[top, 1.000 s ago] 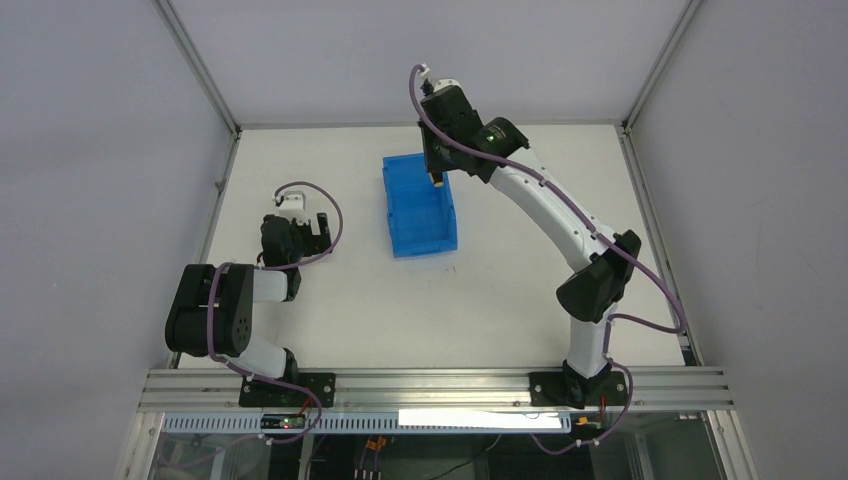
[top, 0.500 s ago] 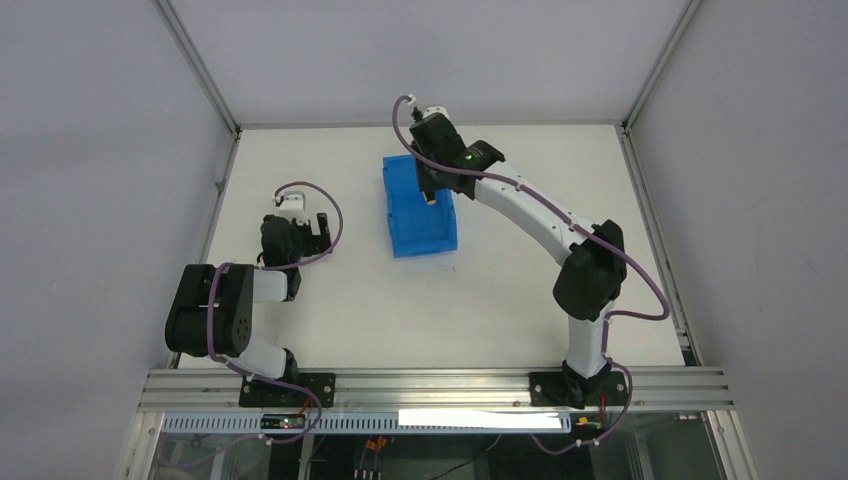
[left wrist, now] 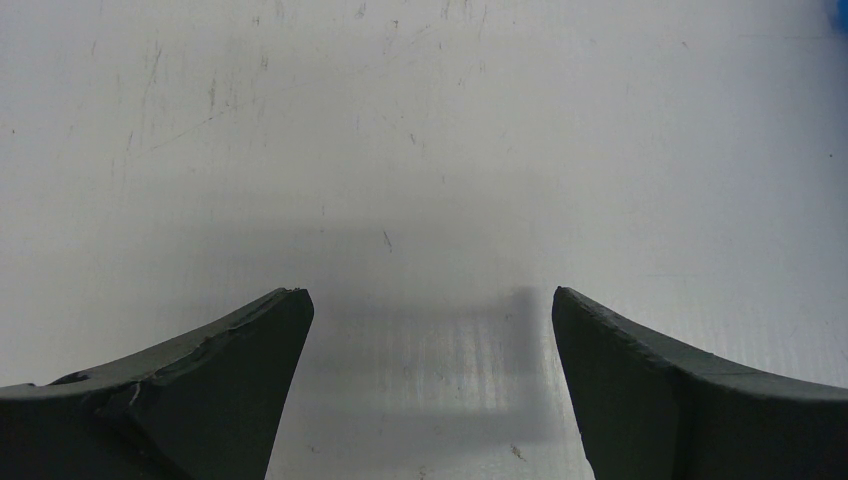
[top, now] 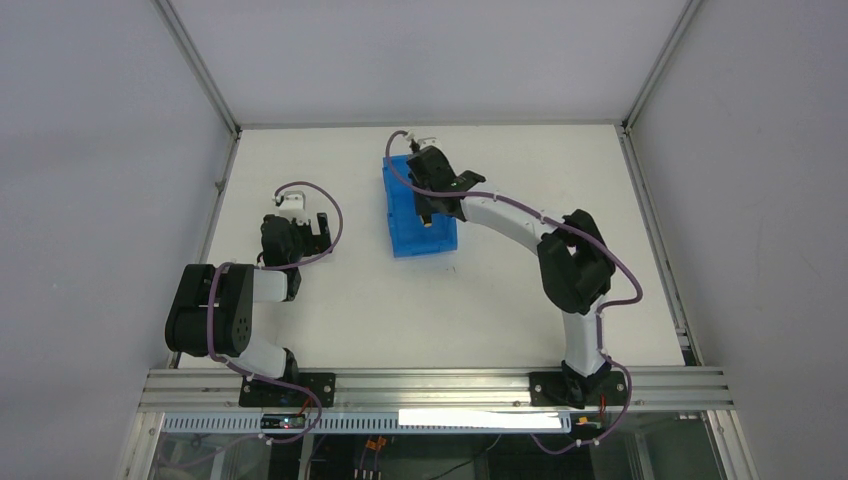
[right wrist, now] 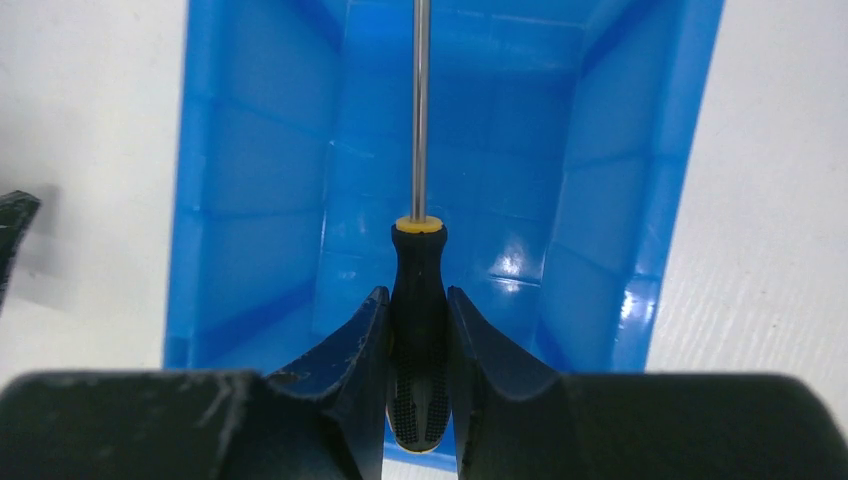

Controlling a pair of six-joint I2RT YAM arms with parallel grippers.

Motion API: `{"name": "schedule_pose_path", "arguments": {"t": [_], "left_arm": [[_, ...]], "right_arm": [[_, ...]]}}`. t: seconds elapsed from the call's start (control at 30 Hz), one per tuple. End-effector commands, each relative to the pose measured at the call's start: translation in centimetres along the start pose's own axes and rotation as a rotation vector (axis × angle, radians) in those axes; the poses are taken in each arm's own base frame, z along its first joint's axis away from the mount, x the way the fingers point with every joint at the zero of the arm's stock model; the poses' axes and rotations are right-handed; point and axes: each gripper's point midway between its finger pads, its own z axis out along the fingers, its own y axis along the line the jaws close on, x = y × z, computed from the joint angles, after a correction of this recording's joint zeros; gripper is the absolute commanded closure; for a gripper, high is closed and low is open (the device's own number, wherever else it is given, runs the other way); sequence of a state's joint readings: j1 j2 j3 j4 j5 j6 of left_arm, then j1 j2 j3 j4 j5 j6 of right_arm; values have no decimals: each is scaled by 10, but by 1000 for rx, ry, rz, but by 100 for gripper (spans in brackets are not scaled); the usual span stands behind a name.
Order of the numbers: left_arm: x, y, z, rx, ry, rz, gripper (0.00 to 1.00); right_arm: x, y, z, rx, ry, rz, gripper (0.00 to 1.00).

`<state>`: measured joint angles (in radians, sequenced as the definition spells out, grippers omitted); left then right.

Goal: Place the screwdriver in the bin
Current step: Place the screwdriver in the bin.

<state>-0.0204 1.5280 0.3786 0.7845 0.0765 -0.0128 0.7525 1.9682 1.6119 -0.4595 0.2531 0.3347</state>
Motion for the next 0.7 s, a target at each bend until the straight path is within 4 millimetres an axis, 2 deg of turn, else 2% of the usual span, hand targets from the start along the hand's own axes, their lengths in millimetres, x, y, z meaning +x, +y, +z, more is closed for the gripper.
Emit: {"name": "schedule_pose_path", "arguments": {"t": [0.0,0.17,0.33,0.4,0.5,0.6,0.67], "left_arm": [[-15,-1,0,-9,-49,-1,1],[-14,-1,0,-9,-48,0,1],[-14,-1,0,-9,-48,0,1],[-15,-1,0,-9,-49,0,1],[-14,-1,0,-9,-48,0,1],[-15,-1,0,-9,-49,0,1],[-14,-1,0,-9,-48,-1,1]], "right_arm": [[-4,8,16,-26,-54,49,100],[18,5,36,-10,-7,45,97],[34,6,51,-4,33,42,79],[35,6,52,4,40,49,66],[33,5,51,11,39,50,57],[25,5,46,14,26,52,42],[21,6,41,10,19,51,41]]}}
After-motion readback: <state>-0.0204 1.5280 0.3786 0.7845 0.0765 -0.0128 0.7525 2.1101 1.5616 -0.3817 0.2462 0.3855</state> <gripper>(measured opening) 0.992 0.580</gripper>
